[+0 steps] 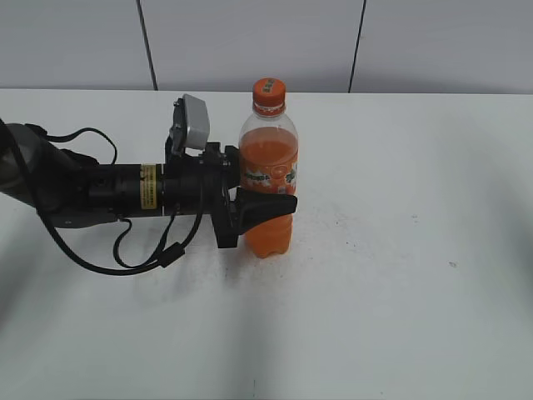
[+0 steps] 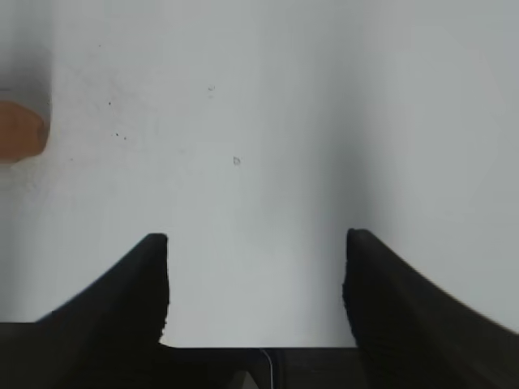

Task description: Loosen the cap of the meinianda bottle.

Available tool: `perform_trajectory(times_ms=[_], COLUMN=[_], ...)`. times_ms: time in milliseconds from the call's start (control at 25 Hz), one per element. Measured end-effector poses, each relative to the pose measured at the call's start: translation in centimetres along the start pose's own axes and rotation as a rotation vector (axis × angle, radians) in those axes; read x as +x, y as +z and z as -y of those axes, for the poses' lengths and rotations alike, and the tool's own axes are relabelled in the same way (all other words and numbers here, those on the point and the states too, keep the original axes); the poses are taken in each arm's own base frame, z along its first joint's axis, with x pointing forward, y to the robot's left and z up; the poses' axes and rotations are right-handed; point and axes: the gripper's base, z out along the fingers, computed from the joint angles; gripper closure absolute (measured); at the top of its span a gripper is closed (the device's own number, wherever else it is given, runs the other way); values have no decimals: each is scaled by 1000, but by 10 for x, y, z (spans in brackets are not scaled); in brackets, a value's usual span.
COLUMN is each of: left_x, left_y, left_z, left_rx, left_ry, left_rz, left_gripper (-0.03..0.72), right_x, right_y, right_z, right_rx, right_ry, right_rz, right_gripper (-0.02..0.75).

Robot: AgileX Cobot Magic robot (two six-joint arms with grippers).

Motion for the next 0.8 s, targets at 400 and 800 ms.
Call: perform_trajectory(times_ms=[400,800], left_x=[0,0], left_y=[0,0], left_z=[0,0], left_rx=[1,1], left_ry=[0,0], left_rz=[0,1], left_gripper=[258,258], right_x=[-82,-123], right_y=[22,76], right_z=[0,-6], right_rx=[-14,-67], right_ry=[12,114], right_rz=[1,-88], right_gripper=[235,236])
